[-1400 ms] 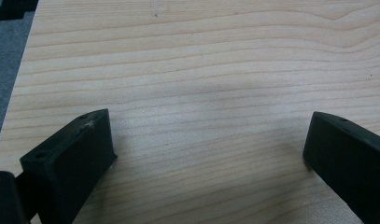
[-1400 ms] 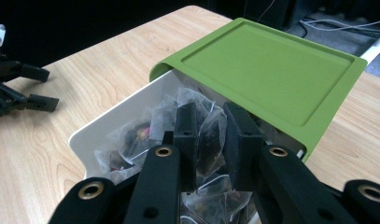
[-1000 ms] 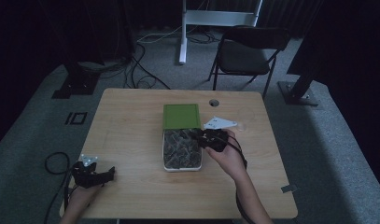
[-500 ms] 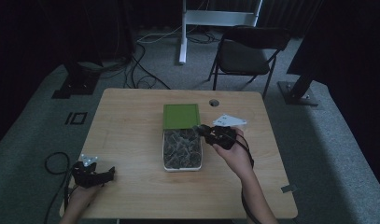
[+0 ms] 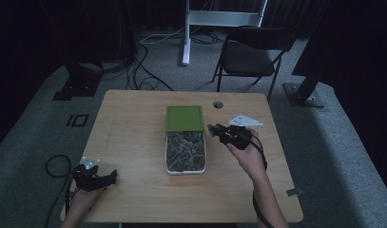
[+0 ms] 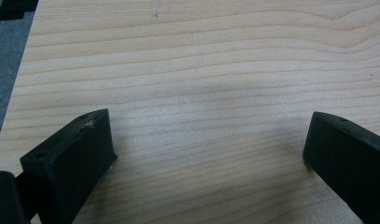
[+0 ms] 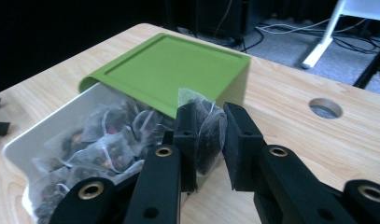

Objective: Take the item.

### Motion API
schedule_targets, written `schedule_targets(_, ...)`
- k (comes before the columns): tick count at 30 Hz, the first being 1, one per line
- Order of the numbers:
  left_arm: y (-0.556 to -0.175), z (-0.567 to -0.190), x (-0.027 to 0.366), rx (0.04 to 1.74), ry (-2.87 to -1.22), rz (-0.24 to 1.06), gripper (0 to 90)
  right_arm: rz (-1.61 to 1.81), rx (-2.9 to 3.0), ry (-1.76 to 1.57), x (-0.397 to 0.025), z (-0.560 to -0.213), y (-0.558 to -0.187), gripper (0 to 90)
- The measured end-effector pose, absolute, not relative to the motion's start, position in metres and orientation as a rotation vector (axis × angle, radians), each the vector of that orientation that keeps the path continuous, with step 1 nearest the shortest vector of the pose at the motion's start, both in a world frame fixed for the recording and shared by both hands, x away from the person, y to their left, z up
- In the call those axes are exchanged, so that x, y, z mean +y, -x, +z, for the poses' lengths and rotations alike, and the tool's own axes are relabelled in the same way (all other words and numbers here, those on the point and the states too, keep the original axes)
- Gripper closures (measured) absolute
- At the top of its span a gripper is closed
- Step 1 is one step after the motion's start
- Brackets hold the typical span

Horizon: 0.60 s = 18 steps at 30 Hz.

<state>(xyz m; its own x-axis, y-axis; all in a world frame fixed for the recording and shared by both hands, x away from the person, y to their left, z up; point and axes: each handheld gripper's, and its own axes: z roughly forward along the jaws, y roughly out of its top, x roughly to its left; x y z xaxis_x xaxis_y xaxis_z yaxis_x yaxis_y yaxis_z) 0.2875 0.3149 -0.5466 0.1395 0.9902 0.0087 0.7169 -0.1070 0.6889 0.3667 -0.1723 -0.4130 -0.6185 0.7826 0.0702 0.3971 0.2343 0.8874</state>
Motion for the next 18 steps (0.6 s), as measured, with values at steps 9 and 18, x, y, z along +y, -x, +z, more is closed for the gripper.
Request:
schedule_targets(9, -0.288, -0.547, 0.315, 1.632, -1.885, 0.661, 2.3, 1.322, 2.052, -1.146, -0.197, -0.412, -0.372, 76.5)
schedule_targets(18, -0.287, -0.547, 0.315, 1.632, -1.887, 0.661, 2.3, 1.283, 1.988, -1.187, -0.22, -0.408, -0.378, 76.5)
